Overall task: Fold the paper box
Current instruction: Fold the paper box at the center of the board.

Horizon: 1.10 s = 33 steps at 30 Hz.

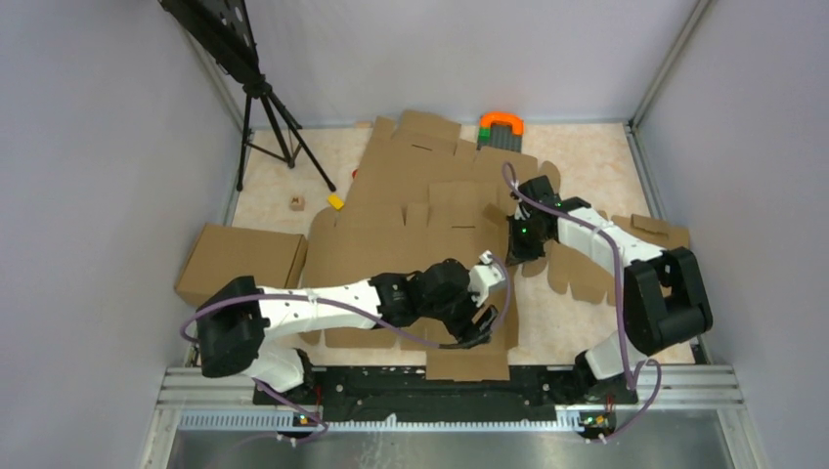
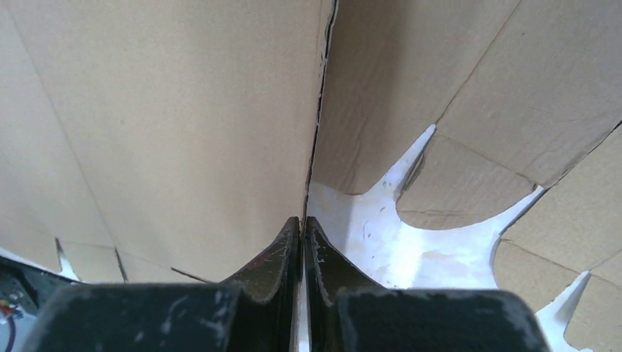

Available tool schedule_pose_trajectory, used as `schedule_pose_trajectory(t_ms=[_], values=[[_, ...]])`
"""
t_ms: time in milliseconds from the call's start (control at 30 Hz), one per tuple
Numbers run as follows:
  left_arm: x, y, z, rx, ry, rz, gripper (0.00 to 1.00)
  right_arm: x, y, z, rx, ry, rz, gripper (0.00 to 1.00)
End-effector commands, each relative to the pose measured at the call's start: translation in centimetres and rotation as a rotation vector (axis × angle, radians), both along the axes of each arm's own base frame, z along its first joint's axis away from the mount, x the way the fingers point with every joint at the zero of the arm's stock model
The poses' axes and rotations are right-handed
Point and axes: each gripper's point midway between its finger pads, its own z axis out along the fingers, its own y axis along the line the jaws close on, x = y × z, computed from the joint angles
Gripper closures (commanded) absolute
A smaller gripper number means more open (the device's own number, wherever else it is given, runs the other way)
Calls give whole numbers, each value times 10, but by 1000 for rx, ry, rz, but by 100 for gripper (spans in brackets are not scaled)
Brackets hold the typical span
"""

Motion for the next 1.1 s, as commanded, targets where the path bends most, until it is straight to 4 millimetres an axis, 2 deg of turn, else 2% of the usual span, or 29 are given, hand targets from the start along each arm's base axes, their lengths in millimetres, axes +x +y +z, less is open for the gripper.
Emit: schedule_pose_trajectory(t_ms=[0,67,233,433,600,700,900,1067], values=[[-6,-27,21,-73,-167,-84,24,7,5,7,-61,-5,8,97],[-13,-36,22,-88,-189,-98,3,7,8,8,-60,-6,12,97],[-26,-58,18,-93,-182,-130,1,7,13,9,-56,-4,18,97],[-19,-78,-5,16,-228,-34,1,9,15,11,-56,-12,14,97],[-21,-90,-18,64,-243,-19,1,9,16,10,-55,-8,17,97],[-16,-88,-24,120,-265,-8,10,7,16,9,-55,-5,22,97],[-7,-62,-37,226,-313,7,29,7,15,9,-63,-6,31,97],[-3,-46,-42,258,-330,14,39,7,16,8,-61,-6,39,97]])
